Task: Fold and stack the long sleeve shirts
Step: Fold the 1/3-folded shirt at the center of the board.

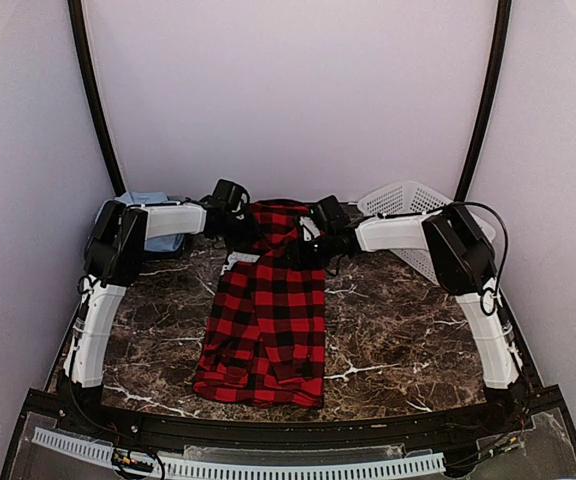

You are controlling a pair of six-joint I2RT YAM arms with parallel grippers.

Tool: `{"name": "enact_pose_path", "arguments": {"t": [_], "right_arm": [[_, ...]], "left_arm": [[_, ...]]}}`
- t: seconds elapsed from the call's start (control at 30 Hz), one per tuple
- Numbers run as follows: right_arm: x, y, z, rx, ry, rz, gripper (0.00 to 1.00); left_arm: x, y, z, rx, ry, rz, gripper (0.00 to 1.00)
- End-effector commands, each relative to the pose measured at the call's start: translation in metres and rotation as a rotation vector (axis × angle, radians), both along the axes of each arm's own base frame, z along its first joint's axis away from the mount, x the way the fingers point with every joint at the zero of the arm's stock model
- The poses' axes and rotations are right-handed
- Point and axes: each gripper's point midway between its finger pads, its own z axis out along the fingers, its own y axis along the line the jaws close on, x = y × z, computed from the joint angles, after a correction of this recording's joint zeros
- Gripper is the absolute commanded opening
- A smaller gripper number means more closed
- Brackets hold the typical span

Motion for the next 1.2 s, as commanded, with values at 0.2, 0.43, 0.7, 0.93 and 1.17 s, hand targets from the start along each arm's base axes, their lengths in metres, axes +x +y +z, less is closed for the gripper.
{"name": "enact_pose_path", "arguments": {"t": [0.2,0.43,0.7,0.93,1.17], "right_arm": [[0.025,-0.001,-0.014,-0.091,-0.040,0.046,0.51],[0.038,-0.004,-0.030,-0.120,-0.023,0.040,0.50],[0.051,-0.014,-0.032,-0.146,-0.034,0.026,0.51],[0.063,-0.025,-0.029,-0.140,-0.040,0.041,0.52],[0.069,-0.024,-0.031,-0.144,-0.039,0.071,0.53]], "left_arm": [[-0.019,0.003,0.072,-0.013,-0.096,-0.105,0.37],[-0.059,-0.015,0.073,-0.069,-0.081,-0.171,0.31],[-0.067,-0.029,0.046,-0.123,-0.047,-0.184,0.24],[-0.065,-0.014,-0.008,-0.085,0.069,-0.103,0.19],[-0.062,-0.001,-0.025,-0.040,0.117,-0.070,0.19]]}}
